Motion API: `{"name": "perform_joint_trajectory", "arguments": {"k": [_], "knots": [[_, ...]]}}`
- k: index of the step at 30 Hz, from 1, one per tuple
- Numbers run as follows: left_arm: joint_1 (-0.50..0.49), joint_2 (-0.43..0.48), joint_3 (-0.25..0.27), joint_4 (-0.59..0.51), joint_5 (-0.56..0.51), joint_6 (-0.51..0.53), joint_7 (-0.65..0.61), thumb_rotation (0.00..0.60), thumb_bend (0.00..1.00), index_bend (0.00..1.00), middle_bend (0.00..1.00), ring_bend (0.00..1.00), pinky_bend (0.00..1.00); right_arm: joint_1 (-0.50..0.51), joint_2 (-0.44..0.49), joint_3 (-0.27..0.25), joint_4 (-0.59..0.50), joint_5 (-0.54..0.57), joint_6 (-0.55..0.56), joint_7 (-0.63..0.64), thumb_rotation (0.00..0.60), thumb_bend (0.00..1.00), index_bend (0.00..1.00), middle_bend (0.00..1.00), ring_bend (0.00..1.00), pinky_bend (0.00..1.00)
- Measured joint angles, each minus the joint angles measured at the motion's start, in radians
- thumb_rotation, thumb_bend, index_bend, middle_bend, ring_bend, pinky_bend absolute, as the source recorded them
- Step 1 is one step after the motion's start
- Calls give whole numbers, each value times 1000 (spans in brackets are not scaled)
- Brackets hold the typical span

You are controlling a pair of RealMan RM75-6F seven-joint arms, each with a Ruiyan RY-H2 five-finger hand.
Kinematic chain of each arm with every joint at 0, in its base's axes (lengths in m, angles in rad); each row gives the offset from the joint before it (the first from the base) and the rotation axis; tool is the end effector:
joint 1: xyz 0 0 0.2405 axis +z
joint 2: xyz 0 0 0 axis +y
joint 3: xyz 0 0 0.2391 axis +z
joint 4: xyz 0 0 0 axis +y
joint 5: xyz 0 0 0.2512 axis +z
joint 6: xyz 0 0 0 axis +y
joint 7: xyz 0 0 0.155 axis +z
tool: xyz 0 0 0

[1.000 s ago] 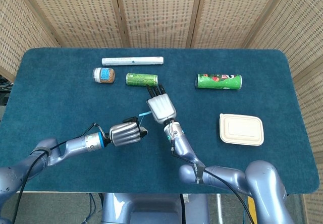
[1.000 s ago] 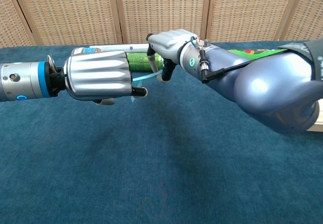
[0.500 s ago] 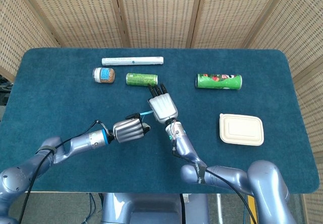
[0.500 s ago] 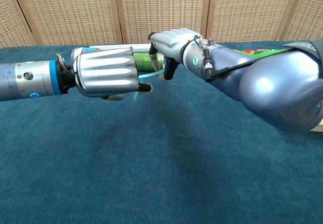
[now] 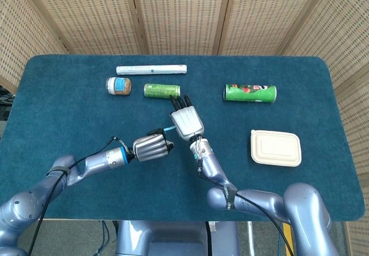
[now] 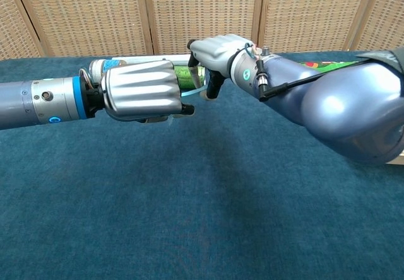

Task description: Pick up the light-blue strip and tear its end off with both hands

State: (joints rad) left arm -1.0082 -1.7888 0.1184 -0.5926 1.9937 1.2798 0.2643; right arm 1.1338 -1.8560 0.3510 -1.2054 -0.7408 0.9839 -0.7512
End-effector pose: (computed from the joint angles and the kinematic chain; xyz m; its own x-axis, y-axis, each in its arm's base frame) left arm -0.1158 0.3879 -0.0816 0.6225 -0.6670 0.4094 -0.2452 -0.6630 -0.7074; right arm 0.0073 -0.4058 -0.1099 0.5627 -0.1041 0.8201 -0.7821 -0.3883 0.4873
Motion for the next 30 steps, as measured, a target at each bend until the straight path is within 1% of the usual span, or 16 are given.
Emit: {"name": "perform_joint_trajectory", "arguments": {"k": [6, 13, 15, 23, 30], "knots": [[-4, -12, 7, 17, -8, 3, -5, 600, 395, 585, 896, 828, 822, -2, 6, 0, 1, -4, -2, 8, 600, 672, 619, 24, 0, 0], [-11, -32, 14, 41, -20, 3, -18, 600, 436, 699, 899, 828, 822, -6, 14, -1, -6, -10, -1, 17, 600, 672, 620, 24, 0, 0], [-13, -38, 16, 48, -23, 3, -20, 600, 444, 718, 900, 828, 822, -7, 16, -1, -8, -10, -1, 19, 600, 672, 619, 24, 0, 0], [-17, -49, 23, 55, -36, 12, -29, 600, 515, 775, 905, 828, 822, -12, 32, -2, -17, -14, 4, 22, 600, 672, 619, 24, 0, 0], [10, -22, 32, 58, -52, 41, -53, 600, 522, 790, 906, 828, 822, -24, 51, -12, -3, -23, 5, 27, 600, 672, 619, 25, 0, 0]]}}
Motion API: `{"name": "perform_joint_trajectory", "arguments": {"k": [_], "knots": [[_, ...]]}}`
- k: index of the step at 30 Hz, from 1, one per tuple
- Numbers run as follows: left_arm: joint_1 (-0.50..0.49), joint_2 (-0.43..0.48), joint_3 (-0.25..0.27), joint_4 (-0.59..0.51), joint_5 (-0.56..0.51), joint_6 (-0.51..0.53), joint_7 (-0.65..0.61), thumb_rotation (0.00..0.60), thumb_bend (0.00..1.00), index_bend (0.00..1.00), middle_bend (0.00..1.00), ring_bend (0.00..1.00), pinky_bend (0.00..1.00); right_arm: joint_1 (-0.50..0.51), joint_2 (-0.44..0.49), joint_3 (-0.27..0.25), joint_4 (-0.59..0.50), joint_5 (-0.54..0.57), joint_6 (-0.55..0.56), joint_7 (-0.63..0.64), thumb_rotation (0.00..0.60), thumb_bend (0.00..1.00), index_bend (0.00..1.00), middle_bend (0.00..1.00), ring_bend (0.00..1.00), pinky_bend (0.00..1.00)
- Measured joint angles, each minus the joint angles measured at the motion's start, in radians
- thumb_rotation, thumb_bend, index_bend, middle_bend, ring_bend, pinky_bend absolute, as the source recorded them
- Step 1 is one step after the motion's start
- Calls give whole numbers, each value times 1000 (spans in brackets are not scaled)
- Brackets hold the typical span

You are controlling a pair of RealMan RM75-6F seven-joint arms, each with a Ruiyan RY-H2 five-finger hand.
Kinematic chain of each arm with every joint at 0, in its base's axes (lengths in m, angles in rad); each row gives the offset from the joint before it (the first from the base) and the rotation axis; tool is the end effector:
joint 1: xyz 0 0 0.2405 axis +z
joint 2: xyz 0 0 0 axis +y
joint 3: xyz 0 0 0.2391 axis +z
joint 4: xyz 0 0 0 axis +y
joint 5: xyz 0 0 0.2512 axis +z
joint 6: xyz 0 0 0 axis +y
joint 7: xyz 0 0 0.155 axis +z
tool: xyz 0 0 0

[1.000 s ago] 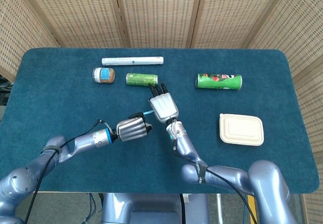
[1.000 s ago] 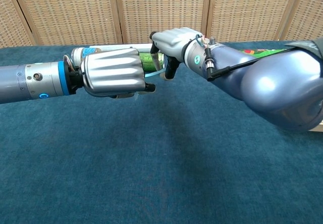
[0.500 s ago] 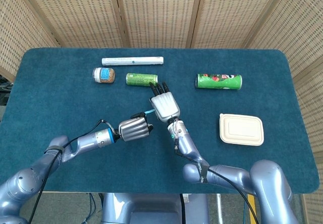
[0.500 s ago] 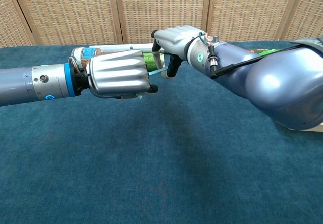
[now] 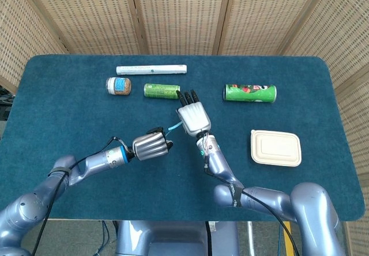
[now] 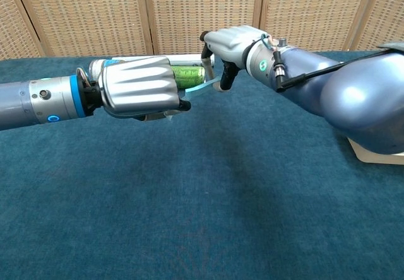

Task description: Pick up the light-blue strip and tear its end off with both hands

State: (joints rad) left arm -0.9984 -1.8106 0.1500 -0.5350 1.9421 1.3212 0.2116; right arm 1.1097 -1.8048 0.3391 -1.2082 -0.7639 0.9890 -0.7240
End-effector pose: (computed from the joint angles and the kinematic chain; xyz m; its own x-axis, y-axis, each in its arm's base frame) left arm -0.1229 0.3926 -0.0759 0.6310 -0.6416 0.4361 -0.1942 -0.6749 -0.7119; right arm -0.0092 -0.4187 -0.0920 0.5708 -0.0737 0.8178 -0.7794 -0.3619 0.5114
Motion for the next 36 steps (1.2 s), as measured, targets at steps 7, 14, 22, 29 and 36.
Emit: {"name": "perform_joint_trajectory", "arguments": {"k": [7, 14, 22, 29, 36], "knots": [[71, 53, 20, 36, -20, 38, -50, 600, 529, 797, 908, 828, 822, -19, 24, -9, 17, -4, -3, 12, 600, 672, 619, 25, 0, 0], [159, 103, 51, 101, -32, 92, -106, 600, 521, 798, 908, 828, 822, -43, 32, -25, 43, -4, -14, 33, 600, 672, 619, 25, 0, 0], [265, 170, 57, 148, -77, 135, -159, 600, 0, 353, 368, 438, 633, -79, 59, -44, 0, -24, -14, 63, 600, 3, 55, 0, 0, 0], [304, 221, 32, 93, -116, 167, -163, 600, 0, 184, 35, 150, 385, -108, 105, -47, -85, -63, 42, 70, 600, 0, 0, 0, 0, 0], [362, 315, -27, -70, -183, 252, -155, 600, 0, 148, 0, 88, 287, -177, 206, -83, -192, -220, 124, 148, 600, 0, 0, 0, 0, 0]]}}
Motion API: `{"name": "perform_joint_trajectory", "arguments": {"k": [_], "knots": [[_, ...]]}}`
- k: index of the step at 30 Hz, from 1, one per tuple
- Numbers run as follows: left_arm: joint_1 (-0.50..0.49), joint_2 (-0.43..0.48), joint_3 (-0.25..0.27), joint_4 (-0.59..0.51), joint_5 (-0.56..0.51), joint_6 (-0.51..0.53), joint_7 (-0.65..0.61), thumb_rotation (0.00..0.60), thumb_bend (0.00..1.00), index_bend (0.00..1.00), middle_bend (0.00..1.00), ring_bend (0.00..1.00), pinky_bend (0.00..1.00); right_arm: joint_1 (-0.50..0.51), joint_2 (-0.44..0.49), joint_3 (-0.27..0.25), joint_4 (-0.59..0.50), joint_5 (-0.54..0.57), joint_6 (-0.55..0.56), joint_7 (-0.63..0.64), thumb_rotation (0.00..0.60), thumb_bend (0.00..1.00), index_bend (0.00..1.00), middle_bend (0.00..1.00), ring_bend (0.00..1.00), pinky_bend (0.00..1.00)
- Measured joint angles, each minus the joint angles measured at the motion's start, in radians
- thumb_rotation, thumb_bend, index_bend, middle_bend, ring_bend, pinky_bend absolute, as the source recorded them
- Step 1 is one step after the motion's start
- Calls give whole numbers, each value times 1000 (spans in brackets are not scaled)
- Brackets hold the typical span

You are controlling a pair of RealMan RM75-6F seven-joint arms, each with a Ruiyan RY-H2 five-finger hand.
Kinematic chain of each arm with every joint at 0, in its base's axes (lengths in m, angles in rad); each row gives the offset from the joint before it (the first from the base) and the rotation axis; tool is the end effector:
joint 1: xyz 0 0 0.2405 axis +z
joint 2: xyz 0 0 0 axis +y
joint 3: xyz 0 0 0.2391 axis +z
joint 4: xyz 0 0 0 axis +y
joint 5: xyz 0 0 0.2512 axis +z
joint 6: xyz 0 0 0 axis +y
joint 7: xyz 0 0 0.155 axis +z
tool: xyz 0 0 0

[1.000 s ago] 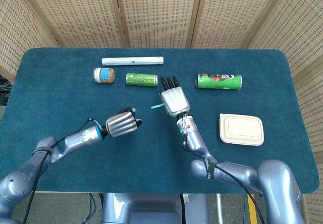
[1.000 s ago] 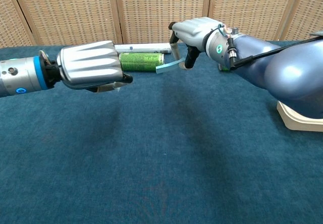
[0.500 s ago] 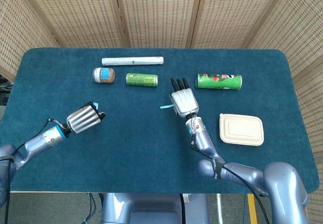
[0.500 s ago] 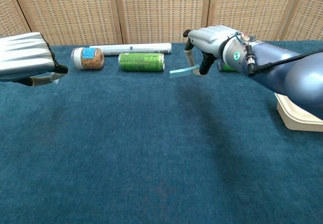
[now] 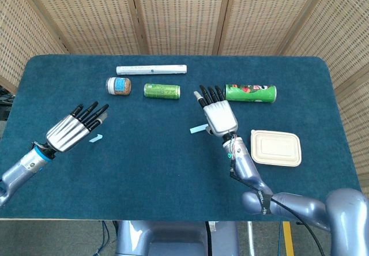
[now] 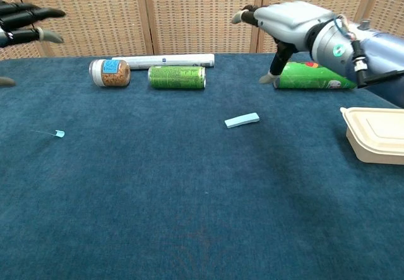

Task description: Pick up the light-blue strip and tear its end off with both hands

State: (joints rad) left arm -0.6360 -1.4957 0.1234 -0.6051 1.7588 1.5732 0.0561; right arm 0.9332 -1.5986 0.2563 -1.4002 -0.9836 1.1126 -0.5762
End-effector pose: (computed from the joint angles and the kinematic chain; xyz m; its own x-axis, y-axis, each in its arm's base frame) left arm -0.2776 0.3673 0.0892 0.7458 -0.4864 0.4552 0.1905 -0.4990 -0.8454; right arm -0.0639 -0.4030 -0.0325 0.5399 0.0342 0.8410 -0.7792 -0.3576 0.5148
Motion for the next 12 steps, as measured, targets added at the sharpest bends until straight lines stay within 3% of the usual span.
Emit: {"name": "perform_joint_trajectory", "arguments": {"k": [5, 9, 12], "knots": [[69, 91, -45, -182, -68, 60, -38, 600, 0, 127, 0, 9, 178, -60, 90, -73, 18, -233, 63, 147, 600, 0, 0, 0, 0, 0], [141, 172, -78, -384, -144, 91, -77, 600, 0, 118, 0, 0, 91, -142, 166, -154, 123, -434, 173, 307, 600, 0, 0, 0, 0, 0], [193, 226, -99, -543, -212, 100, -78, 600, 0, 116, 0, 0, 44, -224, 205, -201, 215, -489, 256, 403, 600, 0, 0, 0, 0, 0]]}}
